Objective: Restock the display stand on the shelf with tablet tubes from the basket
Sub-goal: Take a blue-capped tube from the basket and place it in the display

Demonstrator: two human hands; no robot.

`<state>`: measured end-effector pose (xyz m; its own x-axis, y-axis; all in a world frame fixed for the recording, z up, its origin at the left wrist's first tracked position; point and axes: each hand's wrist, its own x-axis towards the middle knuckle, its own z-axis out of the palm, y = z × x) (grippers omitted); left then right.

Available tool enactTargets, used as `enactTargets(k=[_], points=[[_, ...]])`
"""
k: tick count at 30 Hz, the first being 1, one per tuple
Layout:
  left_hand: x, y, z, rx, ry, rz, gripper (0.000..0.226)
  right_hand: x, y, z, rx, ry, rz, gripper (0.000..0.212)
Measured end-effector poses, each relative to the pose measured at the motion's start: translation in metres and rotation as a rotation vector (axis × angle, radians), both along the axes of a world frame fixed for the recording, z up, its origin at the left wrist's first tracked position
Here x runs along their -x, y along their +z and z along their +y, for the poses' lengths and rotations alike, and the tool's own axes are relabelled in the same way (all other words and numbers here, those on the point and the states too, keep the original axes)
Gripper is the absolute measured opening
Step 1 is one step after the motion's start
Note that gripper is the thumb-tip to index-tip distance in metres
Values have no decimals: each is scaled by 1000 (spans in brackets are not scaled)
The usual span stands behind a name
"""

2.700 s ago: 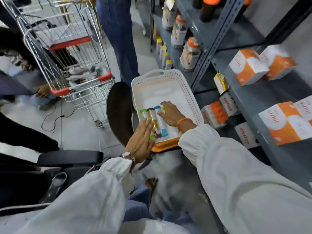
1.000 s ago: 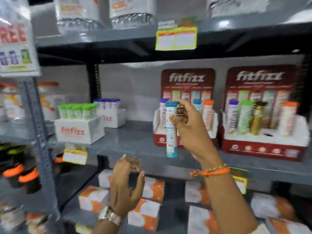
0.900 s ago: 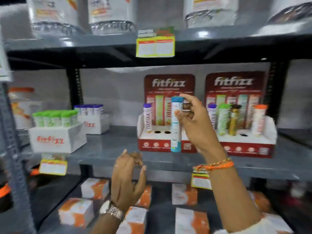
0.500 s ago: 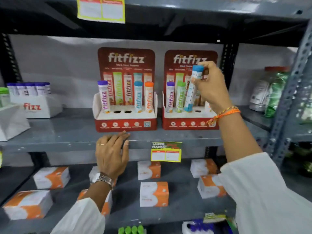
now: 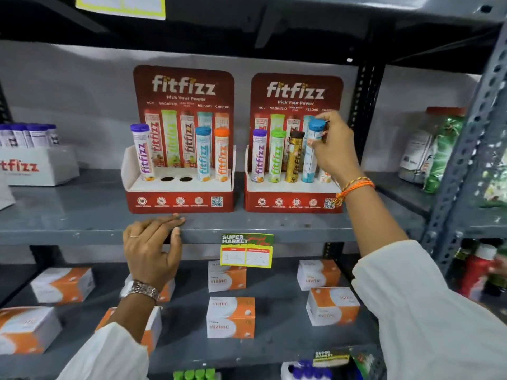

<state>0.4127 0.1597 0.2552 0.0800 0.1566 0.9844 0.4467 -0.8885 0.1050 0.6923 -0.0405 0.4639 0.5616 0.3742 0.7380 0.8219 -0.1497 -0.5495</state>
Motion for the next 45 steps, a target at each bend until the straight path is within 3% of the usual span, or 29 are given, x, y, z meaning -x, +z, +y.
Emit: enactTargets(k=[5, 11, 17, 22, 30, 33, 37, 43, 45], points=[[-5, -1, -1, 19, 1, -51, 30, -10, 0, -3, 62, 42, 16, 41], [-7, 0, -4, 25, 10, -75, 34, -9, 18, -5, 185, -54, -102, 27], [-9, 0, -5, 24, 39, -97, 38, -7, 42, -11, 448, -47, -151, 31], [-10, 1, -4, 0, 65, -87, 44, -7, 53, -15, 541, -21, -176, 36], [-12, -4, 5, -29, 114, -53, 44, -6, 56, -15, 596, -14, -179, 35], [-13, -5, 8, -45, 116, -53, 41, -5, 61, -12, 598, -13, -144, 14], [-13, -6, 9, -64, 129, -48, 43, -2, 60, -7, 522, -57, -185, 27], [-12, -8, 10, -56, 115, -39, 44, -10, 59, -6, 455, -108, -274, 10], [-11, -7, 10, -56, 109, -31, 44, -12, 60, -7, 489, -114, -286, 14]])
